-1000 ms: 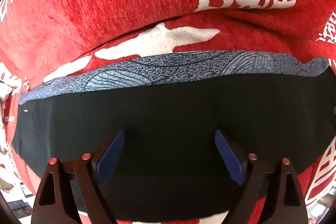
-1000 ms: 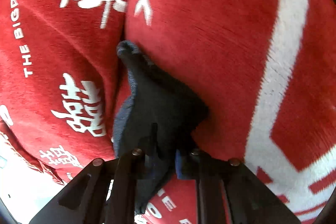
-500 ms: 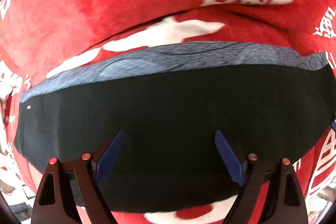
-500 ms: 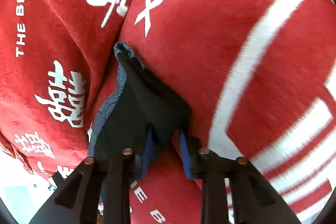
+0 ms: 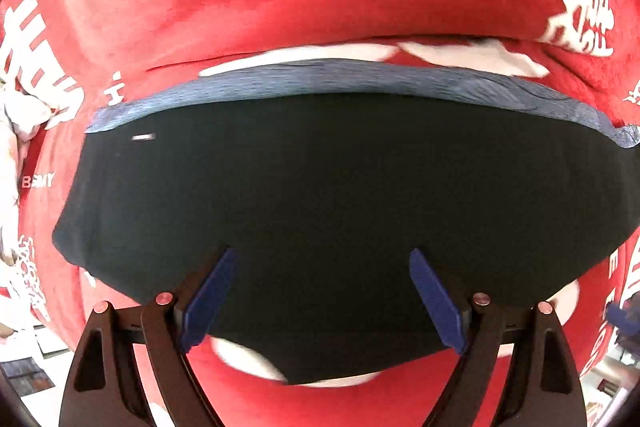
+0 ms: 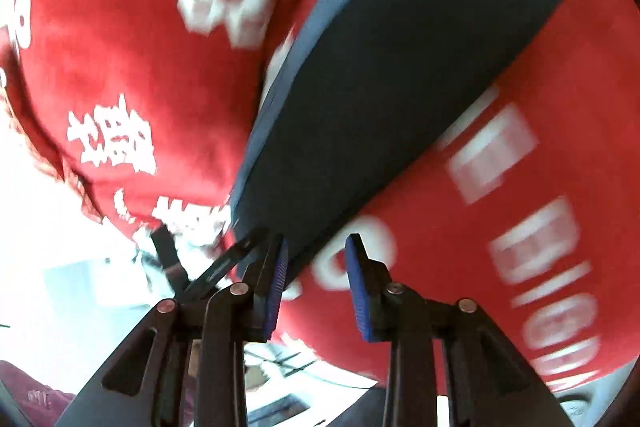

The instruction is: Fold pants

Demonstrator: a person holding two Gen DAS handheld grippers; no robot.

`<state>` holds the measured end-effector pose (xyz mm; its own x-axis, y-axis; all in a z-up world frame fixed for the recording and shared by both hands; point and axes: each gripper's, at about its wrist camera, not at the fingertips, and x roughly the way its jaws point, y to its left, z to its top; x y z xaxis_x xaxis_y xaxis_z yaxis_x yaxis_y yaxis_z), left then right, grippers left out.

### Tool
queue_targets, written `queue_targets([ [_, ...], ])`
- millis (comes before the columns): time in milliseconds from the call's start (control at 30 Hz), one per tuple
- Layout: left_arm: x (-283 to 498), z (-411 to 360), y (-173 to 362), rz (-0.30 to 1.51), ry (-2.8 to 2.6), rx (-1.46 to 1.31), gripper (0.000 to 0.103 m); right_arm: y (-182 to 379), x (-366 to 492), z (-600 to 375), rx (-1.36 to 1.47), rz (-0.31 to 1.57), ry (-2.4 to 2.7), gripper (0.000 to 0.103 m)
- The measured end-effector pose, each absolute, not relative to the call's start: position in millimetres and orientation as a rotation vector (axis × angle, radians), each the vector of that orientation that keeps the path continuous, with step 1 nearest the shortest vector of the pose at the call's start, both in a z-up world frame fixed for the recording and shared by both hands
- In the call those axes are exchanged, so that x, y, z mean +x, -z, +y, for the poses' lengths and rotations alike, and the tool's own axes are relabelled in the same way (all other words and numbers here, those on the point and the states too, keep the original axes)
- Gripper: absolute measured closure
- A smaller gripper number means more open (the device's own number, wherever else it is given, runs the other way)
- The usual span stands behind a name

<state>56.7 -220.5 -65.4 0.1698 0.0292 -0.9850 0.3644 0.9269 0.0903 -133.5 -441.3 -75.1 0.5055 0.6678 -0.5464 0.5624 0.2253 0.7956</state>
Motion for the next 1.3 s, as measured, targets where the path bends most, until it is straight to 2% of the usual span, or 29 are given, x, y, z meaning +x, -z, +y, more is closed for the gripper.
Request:
queue_targets([
  [233, 107, -122, 57, 1.296, 0.169, 0.386, 0.014, 111, -92, -329, 1.559, 1.206, -0.215, 0.069],
  [433, 136, -40, 91, 1.343, 0.047, 0.362, 0.014, 126, -76, -292, 1.55, 1.25, -0.217, 0.069],
  [467, 136, -30, 93, 1.339, 0.075, 0.315, 0.01, 124, -73, -290, 1.542, 1.25, -0.222, 0.069],
  [500, 138, -27, 97, 1.331, 0.085, 0.301, 0.007, 122, -71, -288, 1.53, 1.248, -0.234, 0.069],
  [667, 144, -22, 102, 1.317, 0.133, 0.332, 0.006, 121, -56, -277, 1.451, 1.31, -0.218, 0.069],
  [767, 147, -17, 106, 1.311, 0.137, 0.316, 0.0, 122, -52, -276, 1.428, 1.315, -0.193, 0.069],
  [1033, 142, -17, 98, 1.325, 0.155, 0.276, 0.0, 123, -43, -269, 1.472, 1.314, -0.168, 0.069],
  [1167, 144, -14, 100, 1.323, 0.164, 0.263, 0.0, 121, -58, -263, 1.429, 1.343, -0.16, 0.063],
  [1300, 144, -14, 100, 1.322, 0.173, 0.267, 0.0, 125, -56, -259, 1.442, 1.292, -0.158, 0.062],
])
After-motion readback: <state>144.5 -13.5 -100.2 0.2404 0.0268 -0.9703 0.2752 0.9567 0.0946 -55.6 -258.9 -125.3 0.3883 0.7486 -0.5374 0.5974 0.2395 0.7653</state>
